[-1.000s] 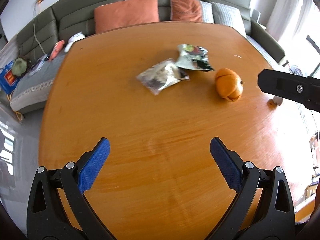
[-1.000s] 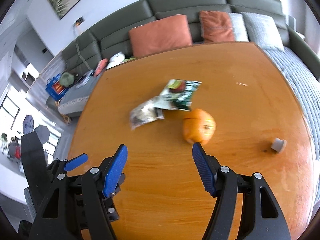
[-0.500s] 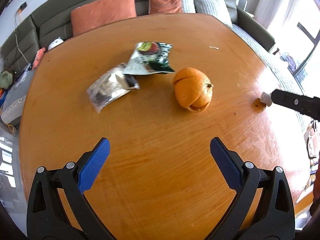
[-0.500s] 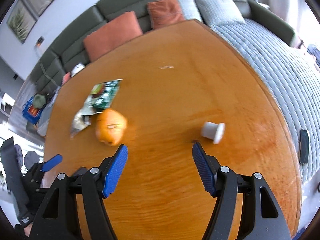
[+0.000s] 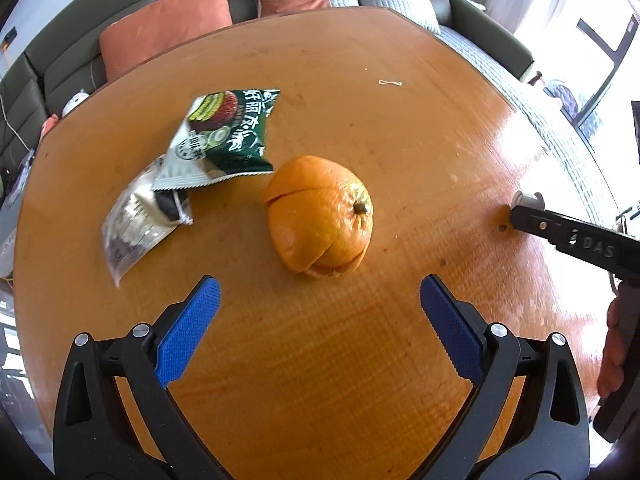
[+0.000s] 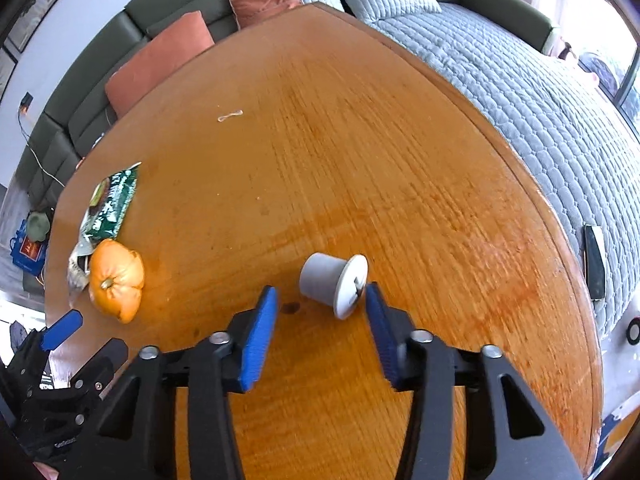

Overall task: Collect trash
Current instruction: 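Grasp the orange with the left tool while the right grasps the white spool, then carry the orange and white spool to the black bin and open both tools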

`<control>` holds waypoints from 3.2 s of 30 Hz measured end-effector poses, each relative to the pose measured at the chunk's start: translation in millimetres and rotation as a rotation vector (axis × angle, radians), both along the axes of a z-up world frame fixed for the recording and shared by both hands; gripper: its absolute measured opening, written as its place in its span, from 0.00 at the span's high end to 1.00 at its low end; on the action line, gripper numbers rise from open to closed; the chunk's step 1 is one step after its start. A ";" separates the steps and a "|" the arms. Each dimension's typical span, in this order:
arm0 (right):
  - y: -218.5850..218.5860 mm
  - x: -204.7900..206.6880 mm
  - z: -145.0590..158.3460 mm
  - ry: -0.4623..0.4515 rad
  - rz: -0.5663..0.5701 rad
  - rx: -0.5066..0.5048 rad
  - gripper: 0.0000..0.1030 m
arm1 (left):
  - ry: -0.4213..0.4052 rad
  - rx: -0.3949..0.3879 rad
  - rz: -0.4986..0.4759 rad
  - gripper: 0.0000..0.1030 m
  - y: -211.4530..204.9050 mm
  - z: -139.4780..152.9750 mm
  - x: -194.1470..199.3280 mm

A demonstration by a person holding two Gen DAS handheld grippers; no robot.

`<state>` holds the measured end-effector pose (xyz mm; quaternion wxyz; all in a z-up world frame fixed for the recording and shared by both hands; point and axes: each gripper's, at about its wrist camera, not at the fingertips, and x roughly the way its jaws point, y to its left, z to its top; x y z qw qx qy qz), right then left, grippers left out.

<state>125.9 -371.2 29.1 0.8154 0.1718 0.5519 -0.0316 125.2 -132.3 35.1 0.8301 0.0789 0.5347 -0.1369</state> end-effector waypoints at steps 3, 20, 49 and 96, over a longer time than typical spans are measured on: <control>0.4 6.6 0.8 -0.022 -0.003 0.012 0.68 | 0.011 -0.010 0.005 0.06 -0.6 -3.4 5.5; 32.7 23.0 20.7 -0.074 0.084 0.094 0.68 | 0.018 -0.121 0.032 0.36 1.6 -14.6 30.6; 183.9 -33.7 87.3 -0.189 0.301 0.082 0.68 | -0.069 -0.185 0.121 0.49 132.3 33.7 -58.0; 665.7 -115.5 89.2 -0.160 1.085 0.074 0.45 | -0.050 0.027 0.962 0.06 549.1 9.3 -213.2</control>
